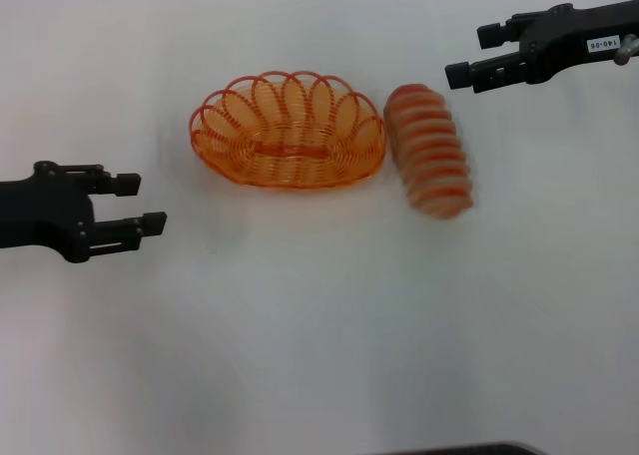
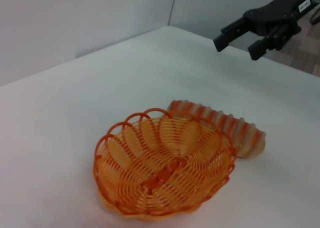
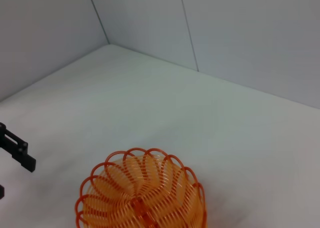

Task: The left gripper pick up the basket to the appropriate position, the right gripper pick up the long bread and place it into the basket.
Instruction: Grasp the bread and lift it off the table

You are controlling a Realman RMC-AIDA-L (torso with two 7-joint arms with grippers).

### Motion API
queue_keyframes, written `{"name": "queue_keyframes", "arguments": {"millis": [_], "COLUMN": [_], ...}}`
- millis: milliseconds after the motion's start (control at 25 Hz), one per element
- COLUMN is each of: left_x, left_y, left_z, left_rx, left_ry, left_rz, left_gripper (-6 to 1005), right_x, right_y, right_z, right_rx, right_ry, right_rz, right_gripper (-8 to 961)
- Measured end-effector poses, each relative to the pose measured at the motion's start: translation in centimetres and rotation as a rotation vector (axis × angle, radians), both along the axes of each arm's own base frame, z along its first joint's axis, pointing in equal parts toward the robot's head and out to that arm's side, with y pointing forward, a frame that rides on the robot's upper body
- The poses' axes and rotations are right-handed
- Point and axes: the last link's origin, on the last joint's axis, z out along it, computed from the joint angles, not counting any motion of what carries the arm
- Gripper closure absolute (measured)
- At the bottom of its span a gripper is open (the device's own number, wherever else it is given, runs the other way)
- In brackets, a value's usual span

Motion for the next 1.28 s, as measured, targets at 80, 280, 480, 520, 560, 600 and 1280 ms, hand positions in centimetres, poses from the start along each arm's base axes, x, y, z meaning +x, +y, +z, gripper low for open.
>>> {"name": "queue_keyframes", "arguments": {"millis": [80,280,480,520,560,600,1280], "left_x": [0.0,-0.3,-0.4,-0.4,-0.3,-0.3,0.0], "left_y": [0.1,0.4,0.5,0.5,0.5,0.5,0.4], "left_z": [-0.5,-1.3,-1.1,-1.0,-1.0,-1.0,-1.0], "left_rx": [-0.010,-0.014,-0.001,0.000,0.000,0.001,-0.012], "left_ry": [0.002,-0.003,-0.002,-0.001,-0.001,0.000,-0.007], "left_rz": [0.001,0.013,0.013,0.013,0.012,0.012,-0.003], "left_gripper": [394,395,395,395,396,396,398], "right_x": [0.1,0.5,0.3,0.1,-0.1,-0.4,-4.3], "right_y": [0.0,-0.2,0.2,0.4,0.6,0.9,3.1], "right_z": [0.0,0.3,1.6,1.9,2.2,2.5,2.1], "right_rx": [-0.001,-0.007,-0.021,-0.022,-0.026,-0.028,-0.150], "right_ry": [0.001,0.010,0.049,0.061,0.074,0.086,-0.114], "right_rz": [-0.004,-0.046,-0.172,-0.204,-0.233,-0.259,-0.628], "right_gripper": [49,50,51,51,51,51,53]}}
